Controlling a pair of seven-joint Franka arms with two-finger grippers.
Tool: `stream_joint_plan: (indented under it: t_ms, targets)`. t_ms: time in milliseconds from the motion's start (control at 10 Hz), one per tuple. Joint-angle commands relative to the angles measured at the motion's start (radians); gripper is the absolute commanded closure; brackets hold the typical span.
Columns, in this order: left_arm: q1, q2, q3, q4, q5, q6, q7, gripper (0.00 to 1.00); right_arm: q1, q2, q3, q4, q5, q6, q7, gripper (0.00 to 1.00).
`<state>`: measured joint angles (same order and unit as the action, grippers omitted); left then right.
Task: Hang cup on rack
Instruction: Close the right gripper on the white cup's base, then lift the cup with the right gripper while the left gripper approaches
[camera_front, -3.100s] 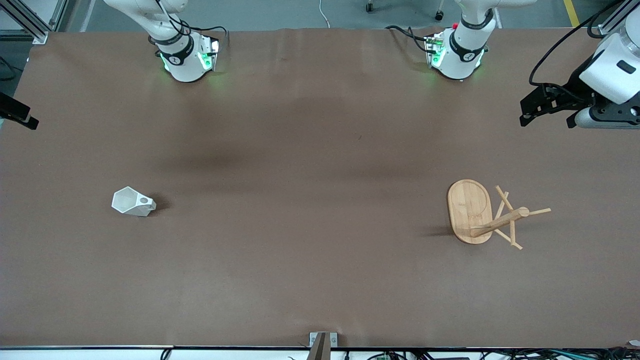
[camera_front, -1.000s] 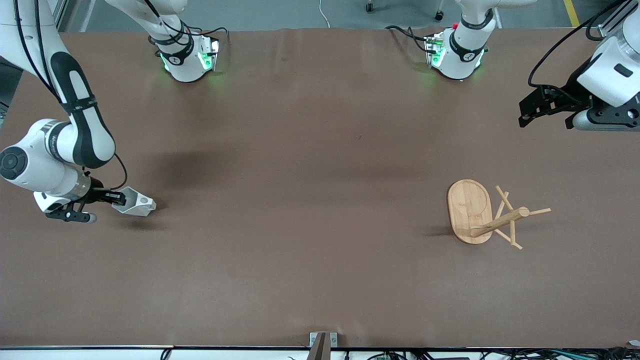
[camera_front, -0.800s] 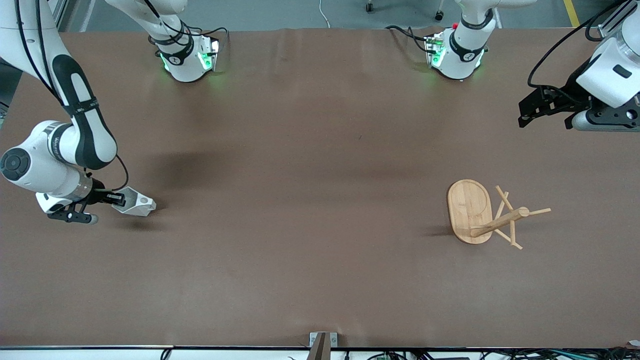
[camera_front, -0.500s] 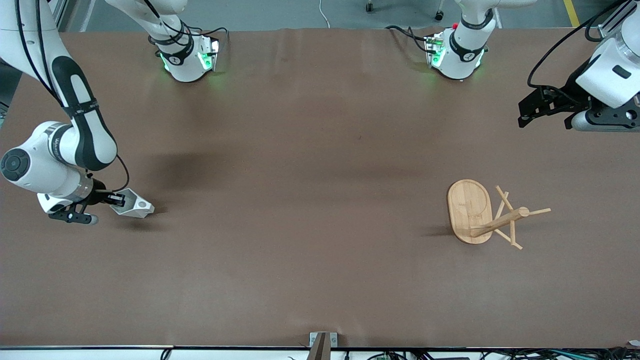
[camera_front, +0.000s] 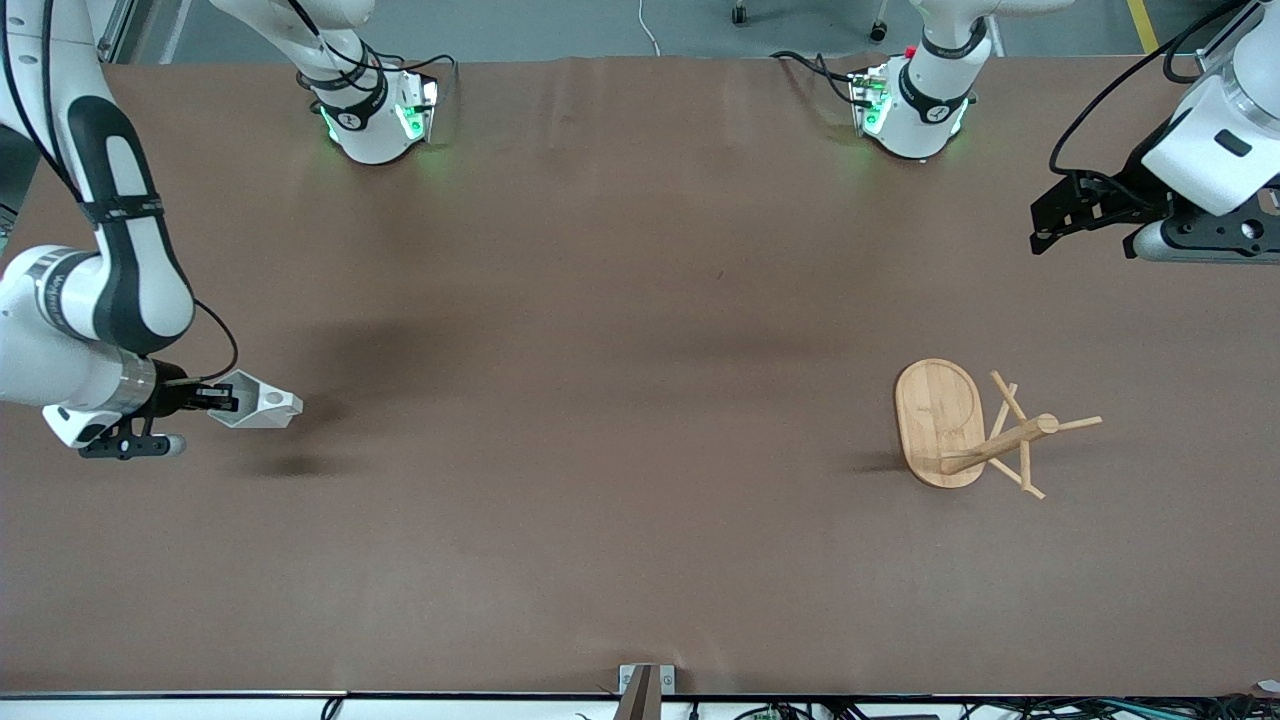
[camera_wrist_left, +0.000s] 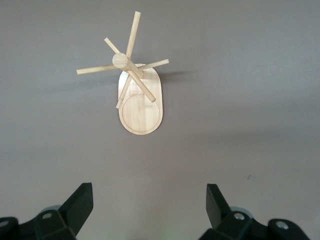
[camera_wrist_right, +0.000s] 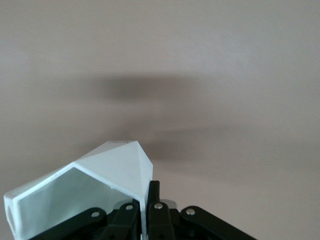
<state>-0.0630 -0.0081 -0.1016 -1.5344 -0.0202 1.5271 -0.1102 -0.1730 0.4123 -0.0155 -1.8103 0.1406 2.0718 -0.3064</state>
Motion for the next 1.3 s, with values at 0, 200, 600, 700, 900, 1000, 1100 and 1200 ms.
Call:
stream_joint_plan:
  t_ms: [0, 200, 600, 700, 900, 1000, 1100, 1200]
  targets:
    - [-0.008, 0.063, -0.018, 0.016, 0.051, -0.015, -0.012, 0.0, 0.006, -0.026, 0.029, 0.054, 0.232, -0.154, -0.046, 1.0]
    - [0.003, 0.054, -0.02, 0.025, 0.057, -0.033, -0.028, 0.0, 0.021, -0.024, 0.058, 0.051, 0.461, -0.223, -0.045, 1.0]
    - [0.008, 0.002, 0.023, 0.025, 0.031, -0.024, 0.033, 0.0, 0.113, 0.002, 0.15, 0.032, 0.932, -0.285, -0.036, 1.0]
    - [0.008, -0.003, 0.025, 0.025, 0.029, -0.025, 0.125, 0.0, 0.133, 0.016, 0.188, 0.031, 1.027, -0.283, -0.037, 1.0]
    - [-0.003, 0.007, 0.011, 0.025, 0.029, -0.024, 0.295, 0.0, 0.185, 0.036, 0.218, 0.029, 1.195, -0.277, -0.039, 1.0]
    - [-0.004, 0.014, -0.022, 0.025, 0.028, -0.015, 0.36, 0.0, 0.232, 0.042, 0.219, 0.02, 1.287, -0.269, -0.039, 1.0]
    - [-0.004, 0.014, -0.055, 0.025, 0.013, 0.013, 0.442, 0.0, 0.281, 0.042, 0.221, 0.016, 1.351, -0.25, -0.042, 1.0]
    - [-0.004, 0.026, -0.082, 0.023, -0.018, 0.015, 0.522, 0.0, 0.315, 0.04, 0.236, 0.002, 1.369, -0.216, -0.04, 1.0]
